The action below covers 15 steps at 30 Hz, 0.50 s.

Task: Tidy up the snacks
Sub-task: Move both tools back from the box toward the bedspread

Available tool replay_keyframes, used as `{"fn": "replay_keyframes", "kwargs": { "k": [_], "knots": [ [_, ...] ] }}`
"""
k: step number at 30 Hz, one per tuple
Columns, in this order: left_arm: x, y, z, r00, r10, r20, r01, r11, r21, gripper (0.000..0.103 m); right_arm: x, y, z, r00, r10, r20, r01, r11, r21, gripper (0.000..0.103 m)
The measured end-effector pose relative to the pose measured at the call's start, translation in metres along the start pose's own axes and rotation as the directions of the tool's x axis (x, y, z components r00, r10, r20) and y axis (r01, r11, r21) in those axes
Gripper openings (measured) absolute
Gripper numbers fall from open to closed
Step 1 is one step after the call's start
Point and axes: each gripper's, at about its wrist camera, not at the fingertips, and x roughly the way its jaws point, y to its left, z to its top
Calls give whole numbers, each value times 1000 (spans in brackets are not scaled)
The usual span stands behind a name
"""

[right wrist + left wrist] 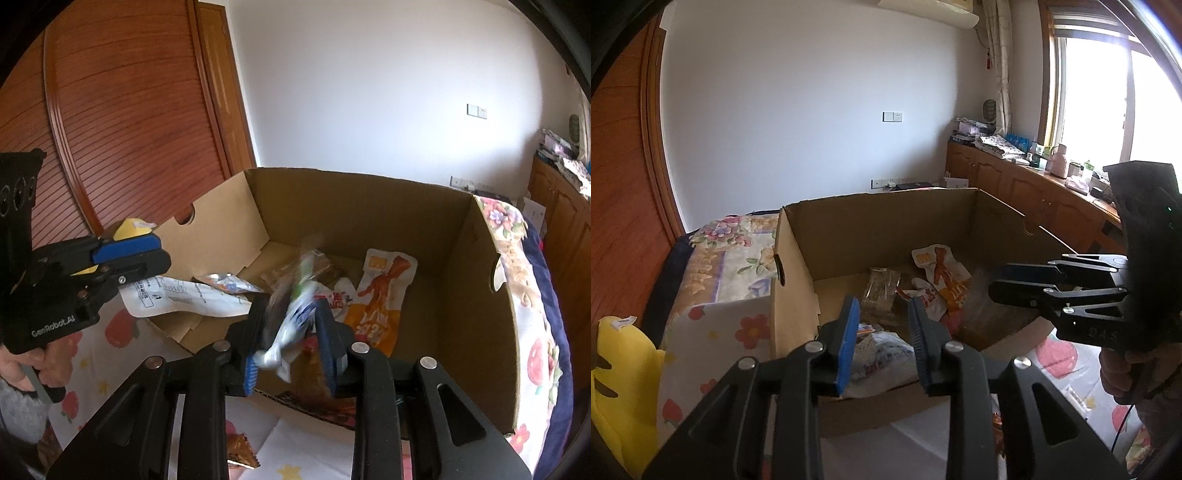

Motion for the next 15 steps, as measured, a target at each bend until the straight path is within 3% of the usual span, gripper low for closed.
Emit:
{"fn": "replay_keyframes", "kwargs": {
  "k": [7,15],
  "knots": [
    [-14,-7,1,1000,1,13,-1,1000,13,28,-7,5,1,1000,-17,9,17,1000,-10,35],
    [-51,-20,6,999,0,54,-1,1000,27,30,-52,14,3,998,-27,56,28,1000,-13,35]
  ]
}}
